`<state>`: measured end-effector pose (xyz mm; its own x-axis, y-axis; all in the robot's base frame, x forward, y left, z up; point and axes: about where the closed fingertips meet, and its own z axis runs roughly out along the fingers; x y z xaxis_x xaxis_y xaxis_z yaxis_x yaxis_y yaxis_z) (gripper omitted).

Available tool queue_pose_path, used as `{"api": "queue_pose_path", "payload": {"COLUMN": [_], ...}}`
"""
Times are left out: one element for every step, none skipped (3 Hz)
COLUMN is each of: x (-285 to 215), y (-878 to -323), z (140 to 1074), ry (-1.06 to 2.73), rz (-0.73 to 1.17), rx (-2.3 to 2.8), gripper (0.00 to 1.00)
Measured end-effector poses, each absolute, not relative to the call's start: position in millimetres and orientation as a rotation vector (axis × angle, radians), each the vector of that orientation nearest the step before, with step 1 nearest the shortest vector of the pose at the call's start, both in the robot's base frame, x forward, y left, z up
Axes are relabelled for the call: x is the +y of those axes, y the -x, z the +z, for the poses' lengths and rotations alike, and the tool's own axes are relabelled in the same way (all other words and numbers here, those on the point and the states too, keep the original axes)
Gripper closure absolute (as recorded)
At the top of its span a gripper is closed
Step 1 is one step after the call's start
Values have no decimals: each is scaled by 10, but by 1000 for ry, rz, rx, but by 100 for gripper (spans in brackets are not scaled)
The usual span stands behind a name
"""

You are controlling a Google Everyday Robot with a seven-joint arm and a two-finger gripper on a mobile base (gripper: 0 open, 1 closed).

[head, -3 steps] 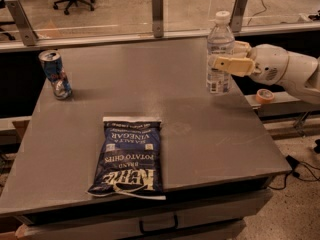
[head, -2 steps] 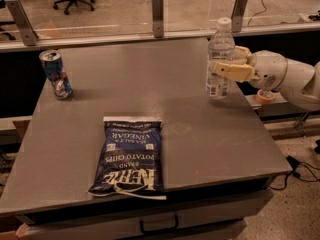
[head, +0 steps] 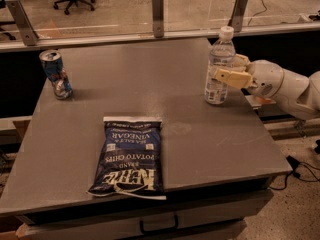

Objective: Place blue plastic bottle upright

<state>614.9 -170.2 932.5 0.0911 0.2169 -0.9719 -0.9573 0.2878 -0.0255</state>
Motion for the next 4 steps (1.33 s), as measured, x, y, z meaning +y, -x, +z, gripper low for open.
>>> {"api": "queue_pose_path", "payload": {"x": [-1671, -1671, -1708, -1766], "y": [-6148, -6141, -6112, -6070], "z": [9339, 9353, 9354, 9317], "ry": [868, 873, 873, 862], "rz": [1059, 1055, 1047, 1040], "rx": [1119, 1116, 1112, 1114], "gripper": [59, 36, 12, 0]}}
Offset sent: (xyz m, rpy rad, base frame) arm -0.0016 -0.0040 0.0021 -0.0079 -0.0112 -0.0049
